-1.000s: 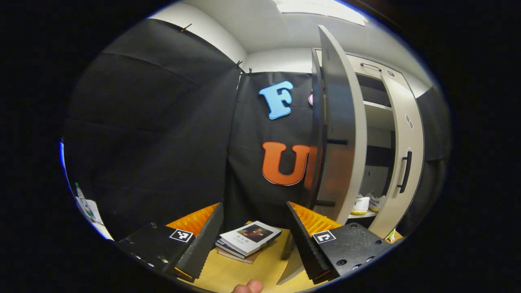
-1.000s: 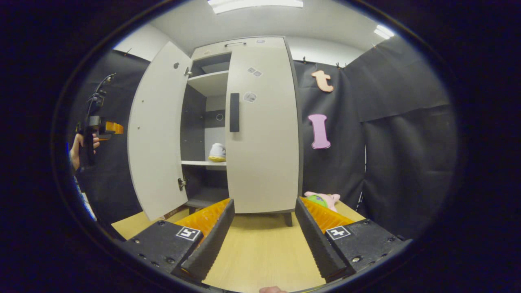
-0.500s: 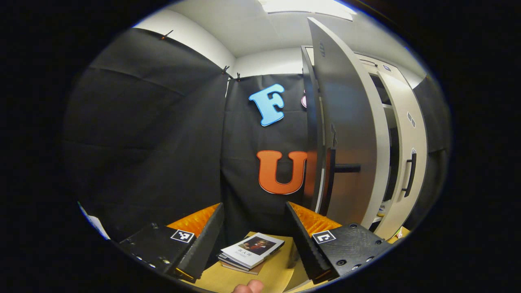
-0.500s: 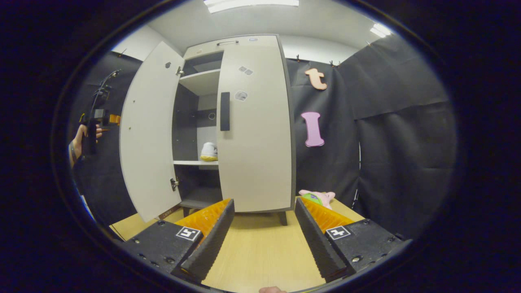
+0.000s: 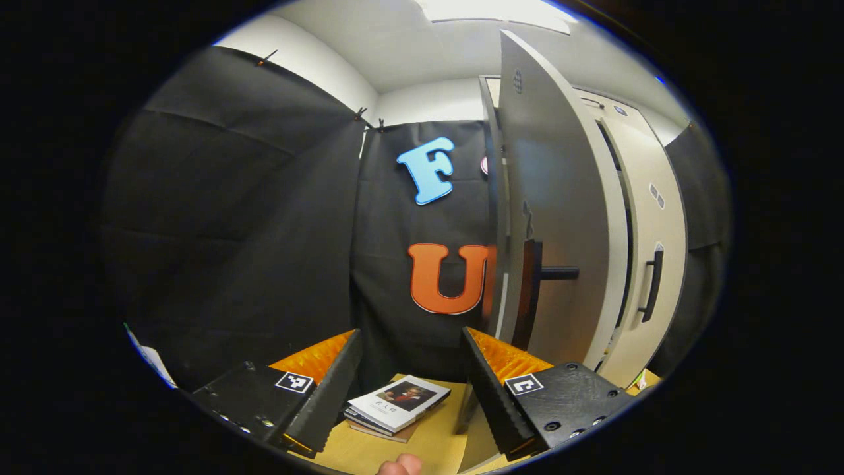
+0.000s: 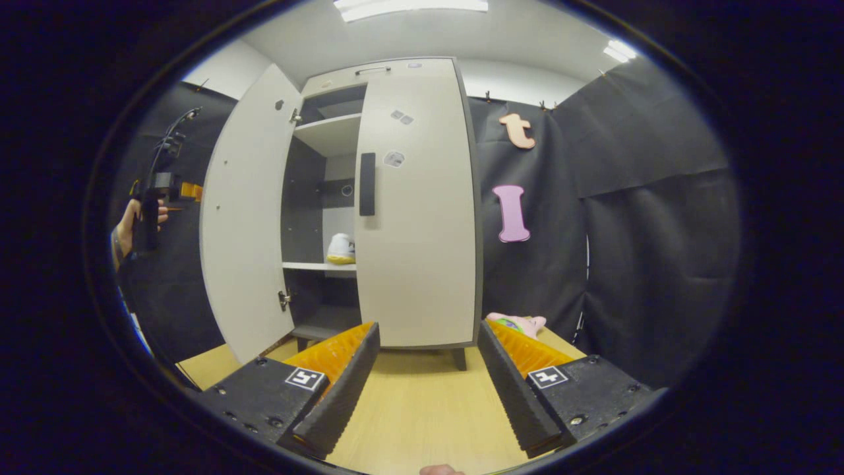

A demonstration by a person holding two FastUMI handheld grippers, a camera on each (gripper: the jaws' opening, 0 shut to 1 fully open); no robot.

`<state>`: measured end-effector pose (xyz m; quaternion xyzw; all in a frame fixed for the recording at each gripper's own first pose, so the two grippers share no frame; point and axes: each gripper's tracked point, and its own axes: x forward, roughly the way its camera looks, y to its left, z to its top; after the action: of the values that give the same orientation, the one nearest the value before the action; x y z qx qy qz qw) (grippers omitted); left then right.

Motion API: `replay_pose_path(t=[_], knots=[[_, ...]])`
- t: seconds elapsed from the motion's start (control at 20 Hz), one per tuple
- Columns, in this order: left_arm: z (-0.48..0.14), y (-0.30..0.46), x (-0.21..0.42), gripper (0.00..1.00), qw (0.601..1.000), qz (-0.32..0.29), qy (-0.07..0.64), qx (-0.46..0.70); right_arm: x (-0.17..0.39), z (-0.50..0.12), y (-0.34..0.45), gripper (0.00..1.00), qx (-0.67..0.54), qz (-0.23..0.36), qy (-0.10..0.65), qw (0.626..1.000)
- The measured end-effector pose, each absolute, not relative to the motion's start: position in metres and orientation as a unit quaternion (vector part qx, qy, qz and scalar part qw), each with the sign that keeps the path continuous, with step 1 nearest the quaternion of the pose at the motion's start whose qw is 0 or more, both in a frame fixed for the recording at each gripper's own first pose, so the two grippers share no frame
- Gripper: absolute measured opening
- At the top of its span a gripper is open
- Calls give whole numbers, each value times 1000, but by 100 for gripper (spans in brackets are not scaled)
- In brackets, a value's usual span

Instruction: Grab one shoe with the right hand and put it into the shoe cabinet, grab the other shoe with the left hand and put it into the shoe cabinet; then close the right door with the right hand and the left door with the left hand.

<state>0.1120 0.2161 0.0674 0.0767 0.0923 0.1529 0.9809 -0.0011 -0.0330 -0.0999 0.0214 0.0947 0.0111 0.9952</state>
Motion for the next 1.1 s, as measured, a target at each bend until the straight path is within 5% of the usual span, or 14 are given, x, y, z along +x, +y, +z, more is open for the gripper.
replay_pose_path(t=[0.7,1.1], knots=[[32,70,172,90,993,51,97,54,-13,-104,-82,97,24,-45,96,994],[26,61,177,91,992,59,96,56,-18,-108,-113,93,27,-79,96,992]])
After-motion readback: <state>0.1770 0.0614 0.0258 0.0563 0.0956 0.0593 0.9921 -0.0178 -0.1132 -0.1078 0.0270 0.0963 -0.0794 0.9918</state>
